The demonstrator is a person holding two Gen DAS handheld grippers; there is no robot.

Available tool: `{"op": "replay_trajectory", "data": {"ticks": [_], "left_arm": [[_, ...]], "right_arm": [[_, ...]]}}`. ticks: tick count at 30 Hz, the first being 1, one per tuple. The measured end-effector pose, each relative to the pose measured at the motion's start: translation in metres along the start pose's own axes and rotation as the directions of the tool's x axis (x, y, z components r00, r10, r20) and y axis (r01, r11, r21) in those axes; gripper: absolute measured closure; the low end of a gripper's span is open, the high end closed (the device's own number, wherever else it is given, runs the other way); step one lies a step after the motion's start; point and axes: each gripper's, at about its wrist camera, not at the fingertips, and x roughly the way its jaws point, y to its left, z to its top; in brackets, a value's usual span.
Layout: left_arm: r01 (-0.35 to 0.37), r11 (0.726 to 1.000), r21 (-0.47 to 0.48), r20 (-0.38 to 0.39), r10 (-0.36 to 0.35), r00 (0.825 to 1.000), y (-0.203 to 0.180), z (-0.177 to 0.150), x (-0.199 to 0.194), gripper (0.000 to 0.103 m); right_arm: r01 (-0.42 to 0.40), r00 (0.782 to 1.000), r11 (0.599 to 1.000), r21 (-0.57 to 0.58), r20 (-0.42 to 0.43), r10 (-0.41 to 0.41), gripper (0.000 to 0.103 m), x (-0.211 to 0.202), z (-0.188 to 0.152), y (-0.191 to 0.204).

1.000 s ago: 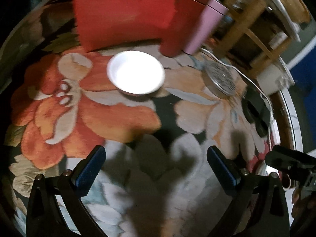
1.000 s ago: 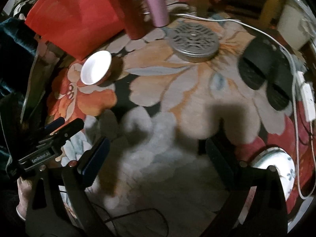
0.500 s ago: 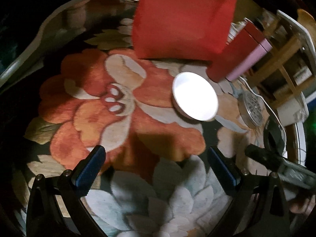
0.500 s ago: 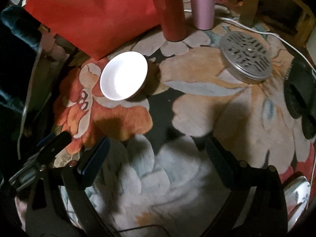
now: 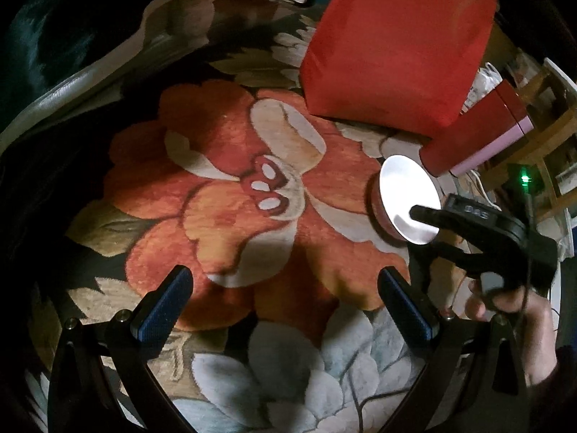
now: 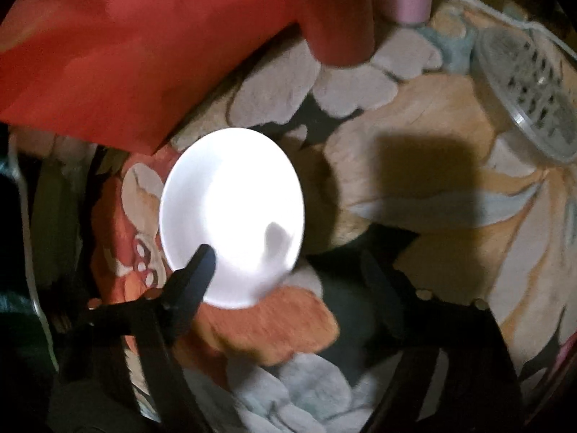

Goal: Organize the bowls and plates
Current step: 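Grasp the rim of the second small red-backed bowl with the right gripper, then carry the second small bowl with the right gripper over to the stack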

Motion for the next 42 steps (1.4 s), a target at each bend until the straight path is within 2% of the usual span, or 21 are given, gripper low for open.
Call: {"op": "replay_trajectory", "data": {"ticks": [1, 2, 3, 6, 8, 12, 14, 16, 18, 20, 22, 25, 29, 31, 33, 35, 38, 42], "left_arm": [[-0.002, 1.000, 0.000, -0.001, 0.002, 1.000, 0.001, 0.000, 0.000, 0.001], [-0.004, 1.000, 0.002, -0.002, 0.004, 1.000, 0.001, -0.001, 0.001, 0.001], [-0.006, 1.000, 0.003, -0.005, 0.006, 1.000, 0.002, -0.002, 0.002, 0.001], [-0.013, 1.000, 0.011, -0.017, 0.014, 1.000, 0.002, -0.006, 0.006, 0.001], [-0.014, 1.000, 0.017, -0.026, 0.015, 1.000, 0.002, -0.009, 0.009, 0.001], [-0.011, 0.999, 0.047, -0.044, 0.013, 0.999, -0.004, -0.016, 0.015, 0.001], [0.001, 0.998, 0.065, -0.056, 0.003, 0.998, -0.009, -0.020, 0.020, 0.001], [0.024, 0.997, 0.080, -0.081, -0.017, 0.997, -0.014, -0.026, 0.027, 0.001], [0.039, 0.994, 0.101, -0.117, -0.027, 0.993, -0.021, -0.033, 0.036, 0.001], [0.050, 0.991, 0.123, -0.154, -0.030, 0.988, -0.029, -0.041, 0.046, 0.001], [0.052, 0.989, 0.139, -0.173, -0.028, 0.985, -0.036, -0.048, 0.055, 0.003], [0.063, 0.989, 0.134, -0.173, -0.039, 0.984, -0.045, -0.052, 0.060, 0.013], [0.063, 0.989, 0.135, -0.153, -0.042, 0.987, -0.054, -0.049, 0.065, 0.024], [0.064, 0.990, 0.129, -0.168, -0.042, 0.985, -0.056, -0.047, 0.070, 0.044], [0.069, 0.989, 0.130, -0.201, -0.042, 0.979, -0.057, -0.047, 0.077, 0.073], [0.085, 0.986, 0.144, -0.214, -0.053, 0.975, -0.059, -0.051, 0.078, 0.087], [0.079, 0.984, 0.162, -0.201, -0.045, 0.979, -0.060, -0.056, 0.074, 0.090], [0.128, 0.983, 0.134, -0.213, -0.098, 0.972, -0.056, -0.061, 0.067, 0.090]], "right_arm": [[-0.016, 1.000, 1.000, 0.007, -0.023, 0.016, 0.053, 0.006, 0.001, 0.001], [-0.030, 0.998, 1.000, 0.010, -0.047, 0.030, 0.077, 0.013, 0.002, 0.001], [-0.026, 0.997, 1.000, 0.009, -0.066, 0.027, 0.083, 0.018, 0.002, 0.000], [-0.072, 0.996, 0.997, -0.001, -0.057, 0.072, 0.085, 0.014, -0.004, -0.005], [-0.098, 0.992, 0.995, -0.028, -0.082, 0.096, 0.086, 0.010, -0.011, -0.009], [-0.200, 0.966, 0.977, -0.069, -0.181, 0.185, 0.088, 0.004, -0.036, -0.021], [-0.231, 0.952, 0.966, -0.114, -0.232, 0.200, 0.088, 0.002, -0.049, -0.021], [-0.236, 0.942, 0.950, -0.205, -0.288, 0.172, 0.088, 0.000, -0.065, -0.018], [-0.213, 0.946, 0.931, -0.296, -0.302, 0.121, 0.089, -0.003, -0.078, -0.013], [-0.177, 0.958, 0.914, -0.364, -0.277, 0.075, 0.085, -0.008, -0.084, -0.008], [-0.136, 0.971, 0.915, -0.379, -0.234, 0.047, 0.085, -0.014, -0.086, -0.007], [-0.093, 0.984, 0.920, -0.382, -0.176, 0.026, 0.083, -0.019, -0.085, -0.007], [-0.061, 0.990, 0.929, -0.364, -0.139, 0.011, 0.082, -0.017, -0.084, -0.007], [-0.057, 0.990, 0.940, -0.337, -0.140, 0.010, 0.082, -0.011, -0.084, -0.007], [-0.070, 0.988, 0.947, -0.313, -0.150, 0.023, 0.082, -0.006, -0.086, -0.008], [-0.084, 0.987, 0.950, -0.301, -0.157, 0.038, 0.082, -0.004, -0.089, -0.009], [-0.061, 0.991, 0.946, -0.318, -0.131, 0.020, 0.085, -0.007, -0.095, -0.007], [-0.063, 0.991, 0.947, -0.316, -0.131, 0.022, 0.087, -0.015, -0.102, -0.011]]}}
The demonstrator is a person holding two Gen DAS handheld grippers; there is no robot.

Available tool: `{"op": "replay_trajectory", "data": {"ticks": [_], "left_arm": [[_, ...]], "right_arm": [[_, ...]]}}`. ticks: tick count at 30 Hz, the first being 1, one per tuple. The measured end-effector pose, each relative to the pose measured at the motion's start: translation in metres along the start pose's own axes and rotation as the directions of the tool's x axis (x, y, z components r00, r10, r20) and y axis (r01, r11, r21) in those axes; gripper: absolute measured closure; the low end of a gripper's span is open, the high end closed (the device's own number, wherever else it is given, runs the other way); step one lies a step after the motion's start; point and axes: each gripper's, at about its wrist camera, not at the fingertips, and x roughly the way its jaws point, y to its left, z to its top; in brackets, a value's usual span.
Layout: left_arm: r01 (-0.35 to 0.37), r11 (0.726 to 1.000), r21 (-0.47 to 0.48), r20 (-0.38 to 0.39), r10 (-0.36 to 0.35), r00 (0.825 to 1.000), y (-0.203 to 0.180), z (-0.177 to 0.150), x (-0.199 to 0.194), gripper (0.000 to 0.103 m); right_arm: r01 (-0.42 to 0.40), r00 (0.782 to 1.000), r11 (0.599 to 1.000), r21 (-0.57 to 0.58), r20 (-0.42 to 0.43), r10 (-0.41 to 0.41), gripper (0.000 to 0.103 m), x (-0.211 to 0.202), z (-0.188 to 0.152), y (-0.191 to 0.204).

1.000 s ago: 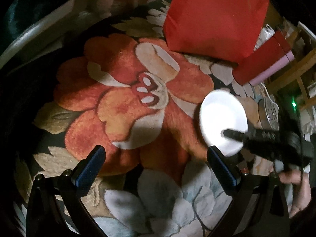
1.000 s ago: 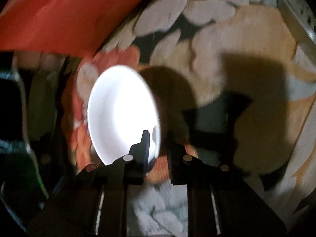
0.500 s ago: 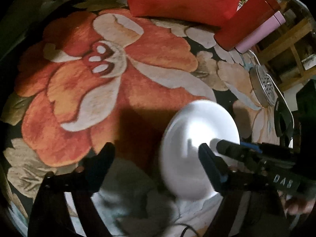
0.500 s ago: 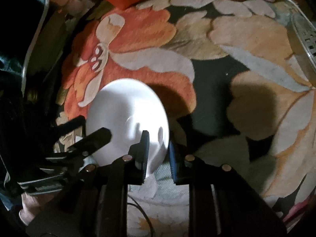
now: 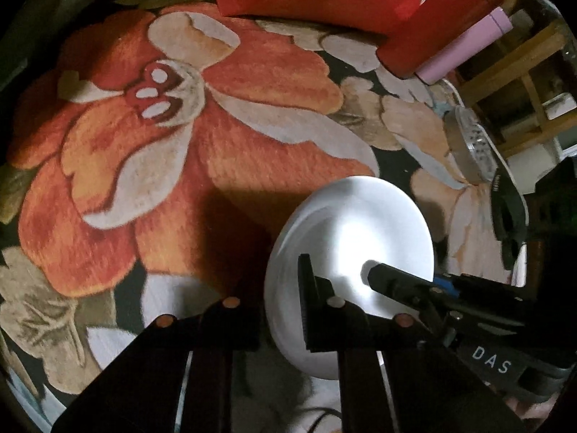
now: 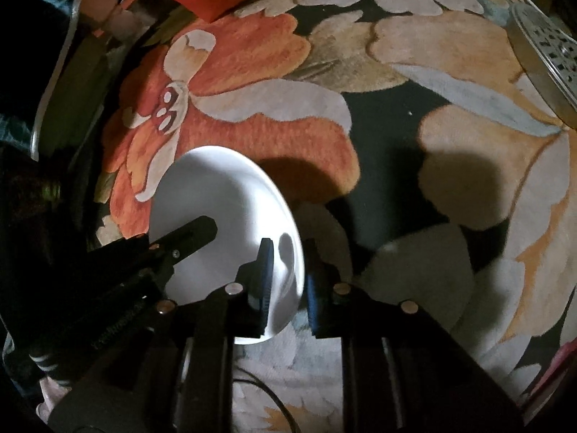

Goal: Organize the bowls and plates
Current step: 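Carry the second small bowl with the right gripper over to the stack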

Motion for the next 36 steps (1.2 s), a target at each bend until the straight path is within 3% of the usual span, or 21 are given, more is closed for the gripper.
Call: {"op": "replay_trajectory", "data": {"ticks": [7, 14, 27, 36], "left_arm": [[0.004, 0.998, 0.057, 0.038, -0.006, 0.999, -0.024, -0.007, -0.026, 0.090], [0.058, 0.989, 0.136, 0.080, -0.070, 0.994, -0.069, -0.010, -0.056, 0.090], [0.159, 0.944, 0.288, 0.093, -0.193, 0.977, -0.158, -0.031, -0.108, 0.090], [0.188, 0.911, 0.367, 0.072, -0.229, 0.971, -0.199, -0.050, -0.117, 0.090]], "right_arm": [[0.027, 0.999, 1.000, 0.011, 0.031, -0.028, 0.087, -0.029, -0.019, 0.002], [0.067, 0.995, 0.997, 0.033, 0.078, -0.069, 0.087, -0.082, -0.037, -0.005], [0.118, 0.977, 0.983, 0.144, 0.162, -0.141, 0.087, -0.184, -0.086, -0.029], [0.115, 0.967, 0.963, 0.243, 0.194, -0.165, 0.087, -0.214, -0.115, -0.051]]}}
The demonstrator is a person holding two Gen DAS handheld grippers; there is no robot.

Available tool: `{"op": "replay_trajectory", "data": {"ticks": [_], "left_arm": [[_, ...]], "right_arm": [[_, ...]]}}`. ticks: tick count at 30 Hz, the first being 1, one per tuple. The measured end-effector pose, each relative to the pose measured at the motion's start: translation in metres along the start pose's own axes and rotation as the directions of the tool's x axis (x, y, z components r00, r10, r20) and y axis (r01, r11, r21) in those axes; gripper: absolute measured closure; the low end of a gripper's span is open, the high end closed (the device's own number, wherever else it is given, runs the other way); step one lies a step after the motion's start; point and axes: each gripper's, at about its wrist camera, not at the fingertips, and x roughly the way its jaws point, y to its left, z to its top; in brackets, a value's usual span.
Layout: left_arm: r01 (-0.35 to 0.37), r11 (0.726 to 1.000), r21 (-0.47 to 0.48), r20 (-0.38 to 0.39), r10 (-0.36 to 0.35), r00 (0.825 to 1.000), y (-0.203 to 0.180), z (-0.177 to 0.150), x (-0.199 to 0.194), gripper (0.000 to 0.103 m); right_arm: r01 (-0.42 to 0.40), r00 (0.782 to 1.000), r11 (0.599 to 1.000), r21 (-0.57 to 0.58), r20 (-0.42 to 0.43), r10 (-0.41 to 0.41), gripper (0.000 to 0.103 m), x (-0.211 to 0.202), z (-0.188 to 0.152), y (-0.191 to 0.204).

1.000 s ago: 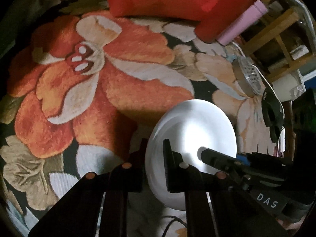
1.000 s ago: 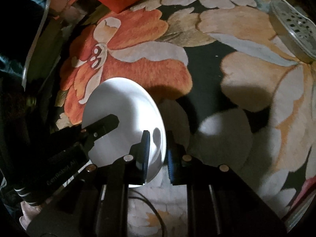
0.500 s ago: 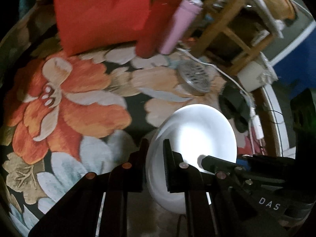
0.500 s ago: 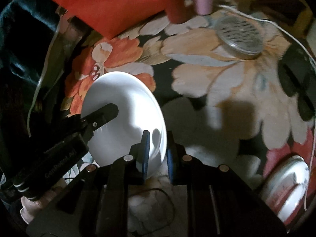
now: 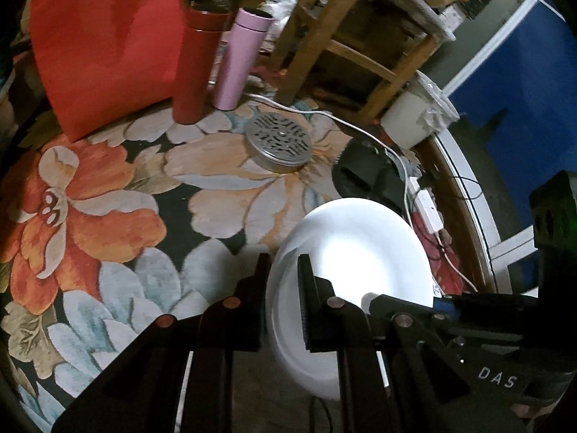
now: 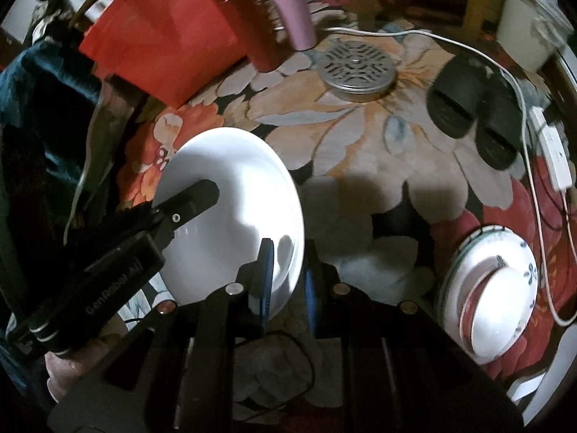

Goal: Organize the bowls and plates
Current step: 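Carry the second small bowl with the right gripper over to the stack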

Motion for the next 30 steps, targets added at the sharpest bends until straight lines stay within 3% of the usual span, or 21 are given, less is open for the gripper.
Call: {"op": "replay_trajectory", "data": {"ticks": [30], "left_arm": [[0.077, 0.987, 0.138, -0.077, -0.067, 0.995, -0.103, -0.011, 0.067, 0.090]], "right_arm": [[0.054, 0.998, 0.990, 0.134, 0.017, -0.057, 0.087, -0.030, -0.026, -0.104]]}}
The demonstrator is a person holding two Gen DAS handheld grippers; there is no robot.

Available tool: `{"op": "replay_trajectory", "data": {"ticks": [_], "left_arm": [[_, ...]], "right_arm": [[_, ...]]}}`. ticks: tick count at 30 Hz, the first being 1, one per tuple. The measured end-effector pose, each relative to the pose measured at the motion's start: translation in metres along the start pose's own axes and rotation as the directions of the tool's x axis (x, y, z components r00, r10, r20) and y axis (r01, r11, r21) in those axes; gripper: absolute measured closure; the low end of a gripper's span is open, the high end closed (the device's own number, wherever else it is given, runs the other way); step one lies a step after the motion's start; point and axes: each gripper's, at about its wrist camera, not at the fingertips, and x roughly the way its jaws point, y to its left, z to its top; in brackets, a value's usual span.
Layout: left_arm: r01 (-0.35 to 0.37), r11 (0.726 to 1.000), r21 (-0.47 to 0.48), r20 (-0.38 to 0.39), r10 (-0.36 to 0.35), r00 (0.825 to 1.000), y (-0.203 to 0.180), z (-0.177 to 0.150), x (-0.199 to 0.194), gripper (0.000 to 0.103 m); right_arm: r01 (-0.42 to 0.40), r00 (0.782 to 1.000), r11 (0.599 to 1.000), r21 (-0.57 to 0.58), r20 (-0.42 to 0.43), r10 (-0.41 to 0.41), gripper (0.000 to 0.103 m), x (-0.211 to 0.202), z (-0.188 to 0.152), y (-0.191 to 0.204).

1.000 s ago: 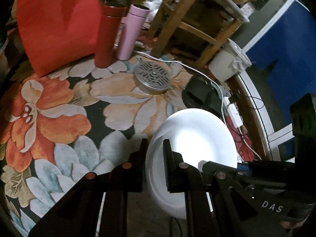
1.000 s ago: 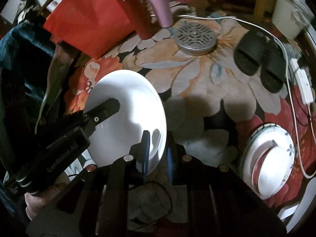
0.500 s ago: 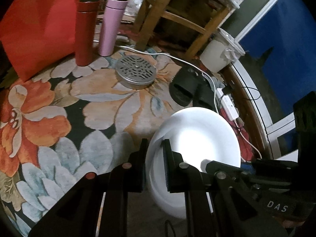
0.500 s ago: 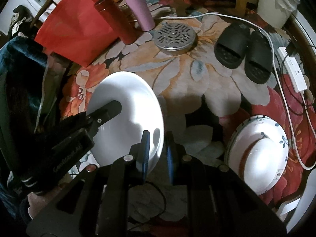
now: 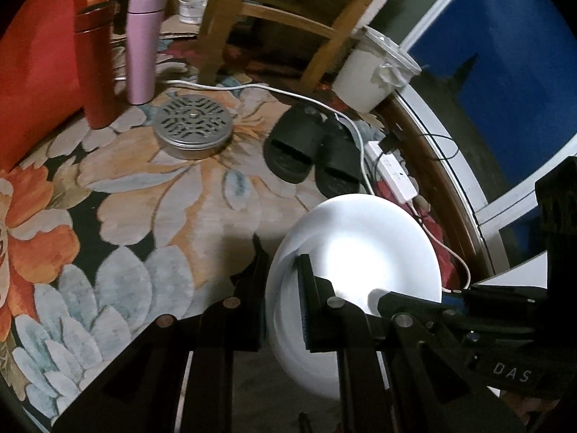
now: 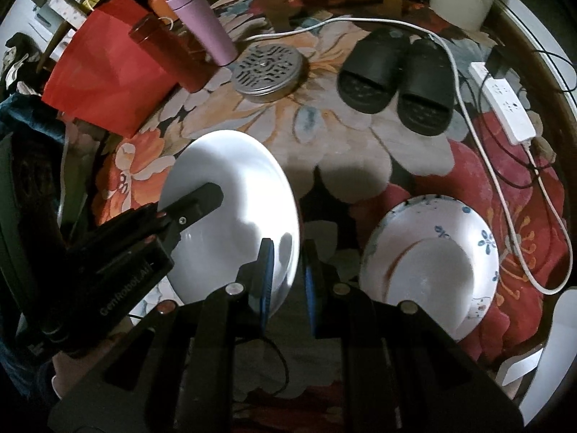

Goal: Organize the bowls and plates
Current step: 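Carry the second small bowl with the right gripper over to the stack, then lower the second small bowl into the first and open the right gripper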

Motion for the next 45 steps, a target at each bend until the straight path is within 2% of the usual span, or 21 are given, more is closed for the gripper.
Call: {"op": "replay_trajectory", "data": {"ticks": [8, 36, 40, 45], "left_arm": [[0.027, 0.999, 0.044, -0.016, -0.026, 1.000, -0.029, 0.000, 0.013, 0.090], [0.105, 0.987, 0.125, -0.113, -0.091, 0.989, -0.097, -0.016, 0.071, 0.089], [0.113, 0.980, 0.163, -0.160, -0.087, 0.983, -0.112, -0.022, 0.089, 0.089], [0.108, 0.968, 0.224, -0.273, -0.044, 0.961, -0.129, -0.040, 0.123, 0.089]], "right_arm": [[0.029, 1.000, 0.999, 0.029, -0.006, -0.028, 0.087, -0.009, -0.007, -0.026], [0.086, 0.996, 0.989, 0.117, -0.040, -0.082, 0.087, -0.020, -0.029, -0.101], [0.112, 0.992, 0.985, 0.134, -0.067, -0.104, 0.087, -0.016, -0.036, -0.116], [0.126, 0.982, 0.972, 0.200, -0.165, -0.094, 0.087, 0.006, -0.051, -0.142]]}}
